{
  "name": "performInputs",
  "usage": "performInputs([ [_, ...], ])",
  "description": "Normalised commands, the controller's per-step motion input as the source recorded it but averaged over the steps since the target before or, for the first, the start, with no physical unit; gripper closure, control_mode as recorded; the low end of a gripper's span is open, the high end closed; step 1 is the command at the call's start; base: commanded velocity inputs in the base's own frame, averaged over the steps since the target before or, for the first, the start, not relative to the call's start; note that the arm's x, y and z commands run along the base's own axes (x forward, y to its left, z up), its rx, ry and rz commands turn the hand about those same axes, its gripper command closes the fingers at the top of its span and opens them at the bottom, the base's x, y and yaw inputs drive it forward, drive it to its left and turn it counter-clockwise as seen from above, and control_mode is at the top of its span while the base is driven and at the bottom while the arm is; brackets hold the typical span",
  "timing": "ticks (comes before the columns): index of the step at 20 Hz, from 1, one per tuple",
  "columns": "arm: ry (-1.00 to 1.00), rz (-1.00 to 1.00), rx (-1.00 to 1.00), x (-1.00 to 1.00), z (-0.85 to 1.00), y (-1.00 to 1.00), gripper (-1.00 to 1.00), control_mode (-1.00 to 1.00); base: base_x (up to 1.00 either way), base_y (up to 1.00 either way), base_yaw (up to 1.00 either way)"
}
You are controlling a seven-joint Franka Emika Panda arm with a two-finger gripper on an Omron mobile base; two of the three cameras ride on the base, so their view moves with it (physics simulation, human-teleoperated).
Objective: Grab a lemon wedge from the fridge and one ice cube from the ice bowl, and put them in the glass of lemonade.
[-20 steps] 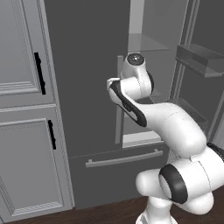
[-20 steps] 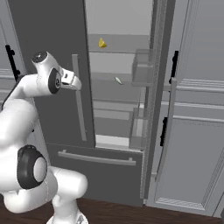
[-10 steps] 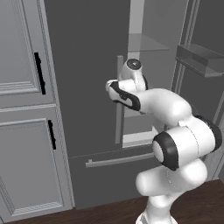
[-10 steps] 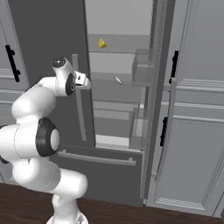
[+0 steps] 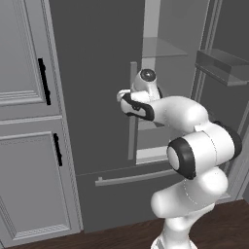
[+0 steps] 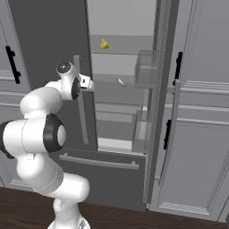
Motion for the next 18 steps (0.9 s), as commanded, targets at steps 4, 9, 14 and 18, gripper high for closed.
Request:
performInputs([
  [4, -0.03, 0.00, 0.00, 0.44, -0.17, 0.08, -1.00, -1.00, 0.00, 0.00, 0.00],
  [9, -0.03, 0.00, 0.00, 0.43, -0.15, 0.16, -1.00, -1.00, 0.00, 0.00, 0.00],
  [14, 0.00, 0.00, 0.00, 0.22, -0.01, 0.19, 1.00, -1.00, 0.00, 0.00, 0.00],
  [18, 0.00, 0.00, 0.00, 0.08, 0.00, 0.51, 1.00, -1.00, 0.00, 0.00, 0.00],
])
